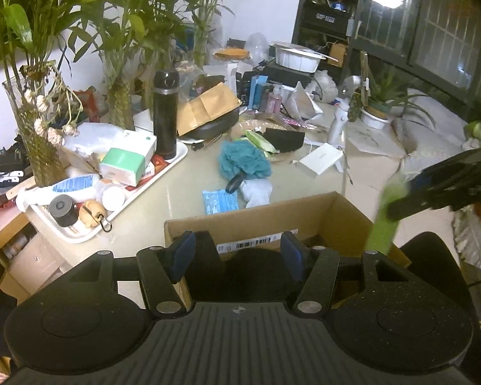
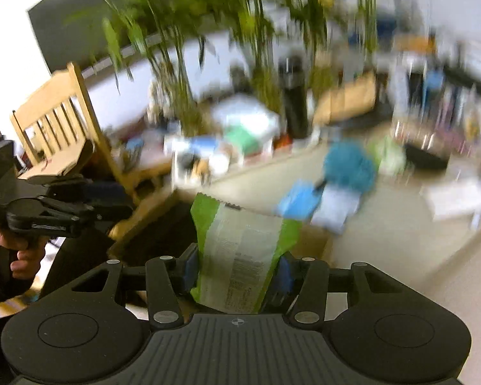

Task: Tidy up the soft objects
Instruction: 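Lower the green packet into the box and open the right tool while the left tool moves over the box, then move both tools from the box back toward the table items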

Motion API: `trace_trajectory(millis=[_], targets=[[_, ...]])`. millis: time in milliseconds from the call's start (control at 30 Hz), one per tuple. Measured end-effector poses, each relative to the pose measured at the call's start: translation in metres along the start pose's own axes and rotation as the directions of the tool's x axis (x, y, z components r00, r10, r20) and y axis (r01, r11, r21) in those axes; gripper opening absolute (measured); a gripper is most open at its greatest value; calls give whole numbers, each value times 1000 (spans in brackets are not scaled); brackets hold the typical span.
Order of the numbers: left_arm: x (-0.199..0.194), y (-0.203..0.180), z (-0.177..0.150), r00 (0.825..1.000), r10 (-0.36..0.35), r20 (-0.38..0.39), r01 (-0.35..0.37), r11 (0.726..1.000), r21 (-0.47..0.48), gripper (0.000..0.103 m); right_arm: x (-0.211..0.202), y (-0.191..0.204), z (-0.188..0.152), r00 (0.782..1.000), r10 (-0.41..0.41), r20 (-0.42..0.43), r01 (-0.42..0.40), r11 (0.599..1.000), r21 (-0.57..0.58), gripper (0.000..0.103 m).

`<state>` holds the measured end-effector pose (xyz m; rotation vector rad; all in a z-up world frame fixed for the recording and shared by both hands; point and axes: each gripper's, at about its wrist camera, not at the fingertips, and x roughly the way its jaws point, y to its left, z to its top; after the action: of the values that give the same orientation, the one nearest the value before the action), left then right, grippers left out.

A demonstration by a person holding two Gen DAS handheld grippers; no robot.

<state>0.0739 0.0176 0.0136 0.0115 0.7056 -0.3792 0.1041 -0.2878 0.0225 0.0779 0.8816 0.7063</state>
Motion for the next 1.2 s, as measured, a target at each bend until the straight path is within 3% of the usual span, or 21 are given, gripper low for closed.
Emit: trace_trajectory(millis=[67, 267, 433, 900, 1200], targets=[[-2, 0, -1, 1000, 5, 4, -5, 1000, 2, 58, 15, -7, 3, 999, 27, -46, -25, 998, 53, 82], [-9, 2, -7, 1000, 22, 16, -22, 1000, 10, 58, 25, -9, 5, 1000, -14, -15, 15, 997, 72, 97], [-8, 1, -9, 999, 40, 14, -40, 999, 30, 58, 22, -8, 3, 998, -52, 26, 50, 998, 41, 103], [7, -16, 9, 998, 55, 36, -57, 996, 61, 58, 3, -35, -18, 983, -102, 154, 92, 993, 68, 103], [18, -22, 17, 997, 64, 36, -65, 997, 41, 58, 5, -53, -24, 969, -182, 168, 168, 981, 93, 103]])
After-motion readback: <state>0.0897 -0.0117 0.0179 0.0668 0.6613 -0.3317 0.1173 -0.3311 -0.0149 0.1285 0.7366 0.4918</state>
